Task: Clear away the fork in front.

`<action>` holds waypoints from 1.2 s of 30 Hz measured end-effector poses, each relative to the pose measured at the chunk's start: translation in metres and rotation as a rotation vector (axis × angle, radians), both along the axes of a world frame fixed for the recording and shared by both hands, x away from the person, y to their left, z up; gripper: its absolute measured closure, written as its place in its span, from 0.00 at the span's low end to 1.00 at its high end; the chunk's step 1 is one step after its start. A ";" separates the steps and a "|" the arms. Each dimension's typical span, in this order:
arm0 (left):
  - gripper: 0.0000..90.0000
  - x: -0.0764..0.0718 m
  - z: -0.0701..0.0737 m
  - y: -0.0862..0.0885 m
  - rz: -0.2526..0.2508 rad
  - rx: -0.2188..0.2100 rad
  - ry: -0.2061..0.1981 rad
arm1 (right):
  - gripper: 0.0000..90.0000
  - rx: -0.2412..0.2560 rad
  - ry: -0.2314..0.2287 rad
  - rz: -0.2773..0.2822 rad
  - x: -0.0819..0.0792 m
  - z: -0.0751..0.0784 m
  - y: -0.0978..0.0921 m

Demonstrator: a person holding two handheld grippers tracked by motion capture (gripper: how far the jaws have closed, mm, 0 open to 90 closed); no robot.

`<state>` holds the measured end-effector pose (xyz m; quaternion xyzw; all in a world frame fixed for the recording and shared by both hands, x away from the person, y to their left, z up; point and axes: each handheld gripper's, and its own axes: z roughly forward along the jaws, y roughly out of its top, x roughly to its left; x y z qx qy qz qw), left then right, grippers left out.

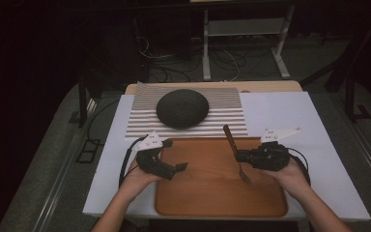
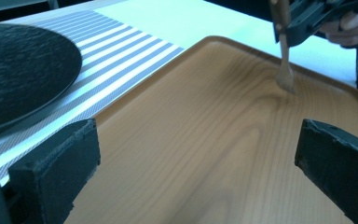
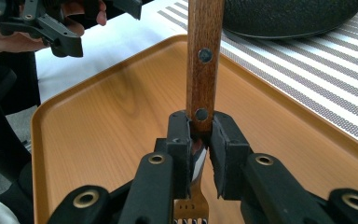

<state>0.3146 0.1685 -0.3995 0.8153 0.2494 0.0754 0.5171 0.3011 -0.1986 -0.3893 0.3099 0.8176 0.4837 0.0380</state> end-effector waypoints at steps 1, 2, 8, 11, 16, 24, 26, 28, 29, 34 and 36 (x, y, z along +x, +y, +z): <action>0.00 0.001 0.002 -0.003 -0.006 -0.002 -0.003 | 0.86 -0.001 -0.002 -0.002 0.000 0.000 0.000; 0.00 0.002 0.004 -0.006 -0.015 -0.005 -0.006 | 0.86 -0.001 -0.002 -0.002 0.001 0.000 0.000; 0.00 0.014 0.013 -0.028 -0.069 -0.008 -0.009 | 0.86 0.001 -0.007 -0.014 0.002 0.000 -0.002; 0.00 0.021 0.018 -0.038 -0.084 -0.009 -0.011 | 0.86 0.011 -0.006 -0.024 0.004 0.001 -0.003; 0.06 0.029 0.025 -0.051 -0.103 -0.035 -0.019 | 0.86 0.010 -0.003 -0.029 0.007 -0.001 -0.004; 0.23 0.033 0.034 -0.072 -0.153 -0.077 -0.023 | 0.86 0.010 -0.015 -0.042 0.007 0.001 -0.003; 0.26 0.034 0.036 -0.076 -0.153 -0.099 -0.017 | 0.86 0.007 -0.017 -0.044 0.007 0.000 -0.002; 0.28 0.032 0.037 -0.080 -0.138 -0.114 -0.015 | 0.86 -0.003 -0.017 -0.052 0.007 -0.001 -0.001; 0.30 0.031 0.038 -0.082 -0.138 -0.120 -0.018 | 0.86 -0.003 -0.018 -0.052 0.007 -0.001 -0.001; 0.35 0.024 0.038 -0.093 -0.132 -0.128 -0.020 | 0.86 0.007 -0.025 -0.049 0.008 0.000 0.003; 0.38 0.022 0.036 -0.097 -0.137 -0.120 -0.014 | 0.86 0.006 -0.030 -0.043 0.007 0.000 0.007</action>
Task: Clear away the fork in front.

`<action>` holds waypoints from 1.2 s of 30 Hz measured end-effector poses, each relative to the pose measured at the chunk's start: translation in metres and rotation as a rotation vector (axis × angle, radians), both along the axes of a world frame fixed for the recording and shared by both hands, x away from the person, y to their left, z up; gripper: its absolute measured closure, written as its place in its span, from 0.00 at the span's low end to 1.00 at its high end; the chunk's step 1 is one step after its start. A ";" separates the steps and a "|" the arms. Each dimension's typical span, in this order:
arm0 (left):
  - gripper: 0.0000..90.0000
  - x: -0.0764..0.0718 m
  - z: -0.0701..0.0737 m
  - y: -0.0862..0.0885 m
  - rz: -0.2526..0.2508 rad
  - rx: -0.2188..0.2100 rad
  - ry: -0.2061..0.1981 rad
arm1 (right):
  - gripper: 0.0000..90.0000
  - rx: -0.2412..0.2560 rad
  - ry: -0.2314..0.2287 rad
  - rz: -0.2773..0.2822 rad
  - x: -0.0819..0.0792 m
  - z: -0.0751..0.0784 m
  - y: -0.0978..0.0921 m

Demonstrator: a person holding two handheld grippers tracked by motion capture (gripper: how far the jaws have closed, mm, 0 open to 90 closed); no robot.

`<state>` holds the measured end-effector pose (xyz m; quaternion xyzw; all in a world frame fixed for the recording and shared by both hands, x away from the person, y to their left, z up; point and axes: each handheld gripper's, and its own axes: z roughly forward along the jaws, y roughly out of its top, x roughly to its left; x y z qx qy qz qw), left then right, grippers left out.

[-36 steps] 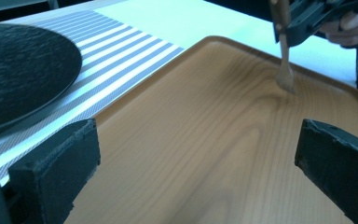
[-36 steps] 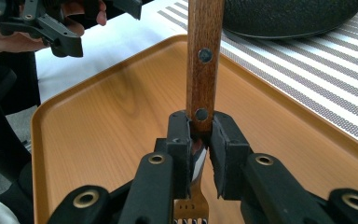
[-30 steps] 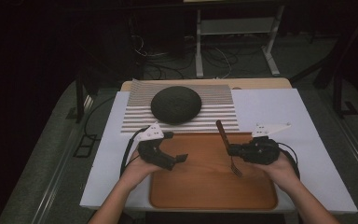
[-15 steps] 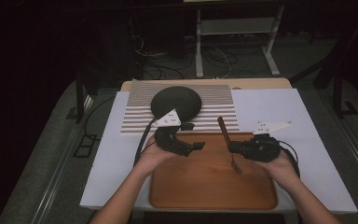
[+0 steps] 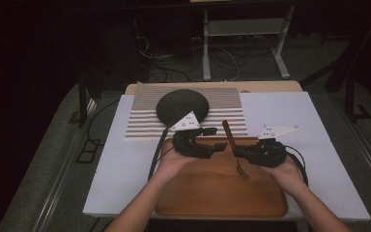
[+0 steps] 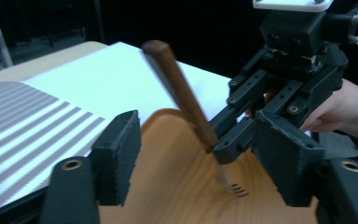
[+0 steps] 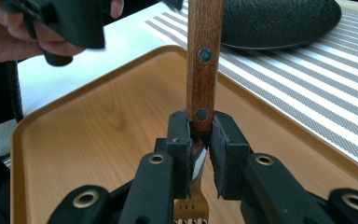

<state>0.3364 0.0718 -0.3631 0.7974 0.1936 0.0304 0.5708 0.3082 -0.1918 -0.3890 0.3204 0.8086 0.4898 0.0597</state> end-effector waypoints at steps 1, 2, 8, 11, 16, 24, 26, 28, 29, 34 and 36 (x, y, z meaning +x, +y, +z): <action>0.39 -0.001 0.000 -0.002 0.003 0.005 -0.002 | 0.86 0.000 -0.003 0.005 0.000 0.000 0.002; 0.39 -0.001 -0.001 -0.003 0.000 0.006 -0.004 | 0.86 -0.001 -0.005 0.007 -0.001 0.000 0.003; 0.48 -0.001 -0.003 -0.009 0.008 -0.002 0.014 | 0.86 0.001 -0.007 0.030 -0.004 0.000 0.013; 0.53 -0.002 -0.004 -0.009 0.021 -0.007 0.023 | 0.86 0.009 -0.016 0.034 -0.005 0.001 0.016; 0.63 0.001 -0.008 -0.009 0.036 -0.004 0.052 | 0.86 0.009 -0.022 0.031 -0.006 0.002 0.021; 0.78 0.002 -0.010 -0.008 0.026 -0.021 0.093 | 0.86 0.012 -0.031 0.020 -0.006 0.003 0.024; 0.79 0.003 -0.010 -0.008 0.024 -0.035 0.103 | 0.86 0.009 -0.033 0.018 -0.007 0.004 0.025; 0.81 0.003 -0.010 -0.007 0.016 -0.044 0.107 | 0.86 0.002 -0.038 0.017 -0.007 0.005 0.027; 0.82 0.003 -0.010 -0.007 0.014 -0.048 0.108 | 0.86 0.000 -0.042 0.017 -0.007 0.005 0.027; 0.84 0.002 -0.008 -0.006 -0.001 -0.058 0.107 | 0.86 -0.006 -0.051 0.018 -0.008 0.006 0.031; 0.85 0.002 -0.007 -0.005 -0.006 -0.061 0.115 | 0.86 -0.004 -0.054 0.020 -0.008 0.007 0.032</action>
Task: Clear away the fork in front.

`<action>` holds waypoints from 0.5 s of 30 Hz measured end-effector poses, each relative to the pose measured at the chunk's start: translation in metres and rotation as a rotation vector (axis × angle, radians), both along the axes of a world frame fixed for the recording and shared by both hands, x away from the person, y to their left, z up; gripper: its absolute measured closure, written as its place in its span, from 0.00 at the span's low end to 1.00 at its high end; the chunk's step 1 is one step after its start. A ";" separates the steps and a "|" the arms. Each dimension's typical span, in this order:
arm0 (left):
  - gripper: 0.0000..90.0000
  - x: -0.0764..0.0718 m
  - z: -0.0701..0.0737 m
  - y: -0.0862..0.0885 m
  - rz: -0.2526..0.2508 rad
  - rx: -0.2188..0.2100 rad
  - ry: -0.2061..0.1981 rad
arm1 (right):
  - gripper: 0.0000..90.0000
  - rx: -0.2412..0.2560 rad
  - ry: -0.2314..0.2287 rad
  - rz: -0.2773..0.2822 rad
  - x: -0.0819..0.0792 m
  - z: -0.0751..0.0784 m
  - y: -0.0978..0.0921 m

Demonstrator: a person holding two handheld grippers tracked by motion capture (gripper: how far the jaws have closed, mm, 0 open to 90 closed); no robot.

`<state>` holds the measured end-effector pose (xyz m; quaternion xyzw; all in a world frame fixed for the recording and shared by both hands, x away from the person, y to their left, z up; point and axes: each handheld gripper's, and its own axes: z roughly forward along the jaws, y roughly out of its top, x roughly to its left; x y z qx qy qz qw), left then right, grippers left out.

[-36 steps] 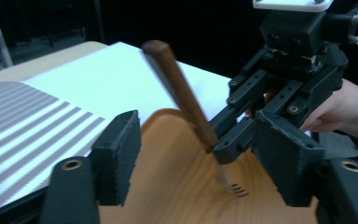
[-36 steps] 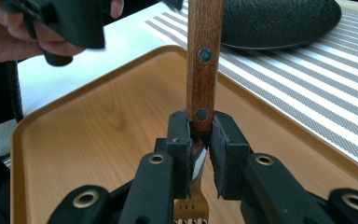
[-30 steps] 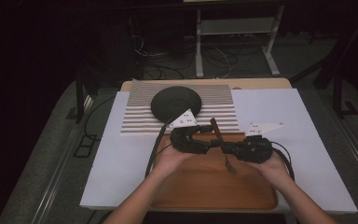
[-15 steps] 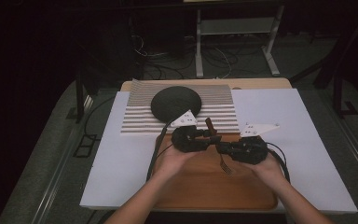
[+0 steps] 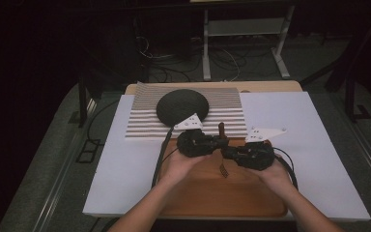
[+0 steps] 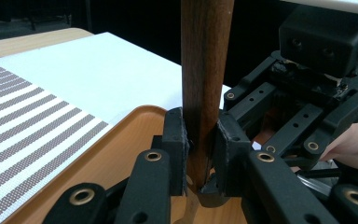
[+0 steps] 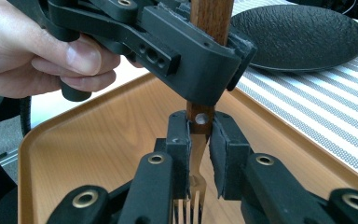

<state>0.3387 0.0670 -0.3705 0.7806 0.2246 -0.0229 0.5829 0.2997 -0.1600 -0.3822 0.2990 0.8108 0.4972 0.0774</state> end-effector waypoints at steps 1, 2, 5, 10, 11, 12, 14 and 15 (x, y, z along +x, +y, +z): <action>0.85 0.000 0.000 0.001 -0.003 -0.001 0.006 | 0.86 0.001 -0.001 0.001 0.000 0.000 0.000; 0.85 0.001 0.001 0.001 -0.005 -0.005 0.008 | 0.86 0.001 -0.001 0.003 0.000 0.001 0.000; 0.86 0.000 0.003 0.002 0.003 0.006 0.001 | 0.82 0.009 -0.010 0.005 -0.001 0.001 0.000; 0.87 0.002 0.006 0.009 0.011 0.022 -0.029 | 0.53 0.009 0.006 0.025 0.002 -0.002 -0.002; 0.88 0.002 0.006 0.010 0.013 0.021 -0.033 | 0.48 0.014 0.004 0.019 0.002 -0.003 -0.004; 0.90 0.003 0.007 0.012 0.014 0.024 -0.034 | 0.41 0.023 0.001 0.008 0.003 -0.004 -0.007; 0.90 0.005 0.007 0.016 0.023 0.023 -0.027 | 0.36 0.027 0.001 -0.019 0.004 -0.006 -0.013; 0.90 0.006 0.007 0.019 0.023 0.023 -0.023 | 0.32 0.024 -0.003 -0.036 0.005 -0.006 -0.016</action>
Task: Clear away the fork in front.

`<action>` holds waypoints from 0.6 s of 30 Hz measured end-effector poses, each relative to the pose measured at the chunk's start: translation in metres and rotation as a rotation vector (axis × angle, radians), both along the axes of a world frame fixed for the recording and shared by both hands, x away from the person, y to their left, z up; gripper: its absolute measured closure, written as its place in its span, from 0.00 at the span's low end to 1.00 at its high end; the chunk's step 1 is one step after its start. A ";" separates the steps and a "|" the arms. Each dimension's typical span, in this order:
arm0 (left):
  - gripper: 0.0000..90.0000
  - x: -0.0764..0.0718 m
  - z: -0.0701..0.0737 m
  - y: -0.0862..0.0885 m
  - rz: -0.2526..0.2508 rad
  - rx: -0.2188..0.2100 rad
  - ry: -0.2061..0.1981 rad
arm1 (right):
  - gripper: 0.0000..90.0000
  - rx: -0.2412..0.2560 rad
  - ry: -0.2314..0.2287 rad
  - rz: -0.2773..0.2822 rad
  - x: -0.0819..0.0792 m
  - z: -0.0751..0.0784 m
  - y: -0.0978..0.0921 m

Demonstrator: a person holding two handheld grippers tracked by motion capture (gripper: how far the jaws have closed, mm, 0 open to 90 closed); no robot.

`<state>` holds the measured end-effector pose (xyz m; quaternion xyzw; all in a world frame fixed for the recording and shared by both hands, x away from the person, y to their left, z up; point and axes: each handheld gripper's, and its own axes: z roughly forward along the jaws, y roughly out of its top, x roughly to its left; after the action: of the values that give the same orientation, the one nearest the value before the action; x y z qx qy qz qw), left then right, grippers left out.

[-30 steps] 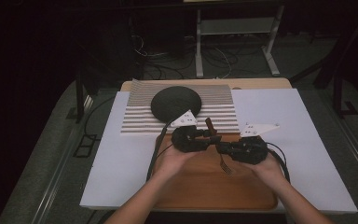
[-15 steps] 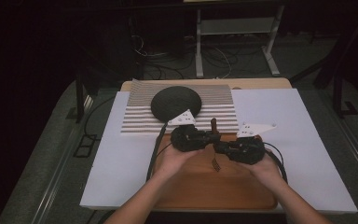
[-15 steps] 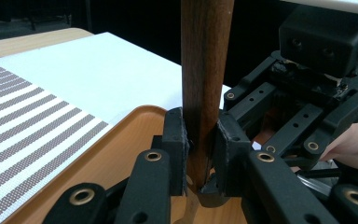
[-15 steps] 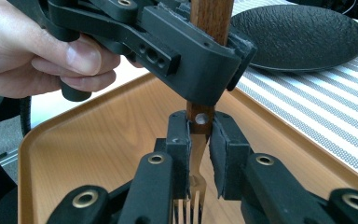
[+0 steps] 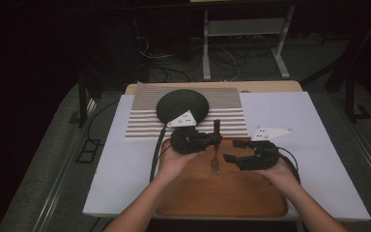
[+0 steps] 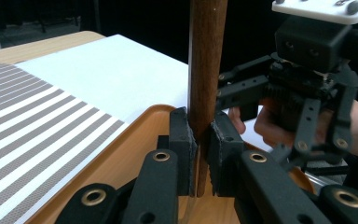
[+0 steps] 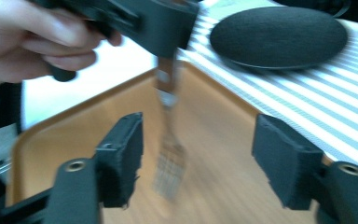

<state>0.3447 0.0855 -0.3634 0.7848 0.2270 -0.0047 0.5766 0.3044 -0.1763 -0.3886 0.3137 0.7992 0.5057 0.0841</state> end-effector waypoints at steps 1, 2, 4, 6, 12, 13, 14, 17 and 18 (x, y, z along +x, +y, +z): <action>0.90 0.001 0.000 0.002 -0.004 -0.002 -0.003 | 0.28 -0.003 0.000 -0.008 0.001 -0.001 -0.003; 0.90 0.002 0.000 0.005 -0.007 -0.003 -0.005 | 0.26 -0.011 0.000 -0.012 0.002 -0.003 -0.007; 0.90 0.003 0.000 0.012 -0.016 -0.011 0.007 | 0.19 -0.019 -0.021 -0.032 0.002 -0.005 -0.015; 0.89 0.004 0.001 0.019 -0.018 -0.015 0.008 | 0.16 -0.033 -0.032 -0.055 0.001 -0.007 -0.024; 0.89 0.003 0.006 0.046 -0.029 -0.027 0.011 | 0.16 -0.075 -0.041 -0.113 -0.004 -0.018 -0.050; 0.89 0.003 0.006 0.051 -0.029 -0.028 0.011 | 0.16 -0.081 -0.038 -0.120 -0.005 -0.019 -0.054; 0.89 0.002 0.007 0.055 -0.026 -0.027 0.013 | 0.15 -0.084 -0.035 -0.126 -0.007 -0.021 -0.058; 0.89 0.001 0.008 0.068 -0.022 -0.024 0.019 | 0.15 -0.077 -0.030 -0.147 -0.012 -0.025 -0.068; 0.89 0.000 0.008 0.072 -0.018 -0.024 0.022 | 0.15 -0.076 -0.026 -0.152 -0.013 -0.026 -0.071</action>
<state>0.3448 0.1577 -0.3555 0.7798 0.2261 -0.0214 0.5833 0.2918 -0.2475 -0.4146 0.3632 0.7906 0.4713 0.1446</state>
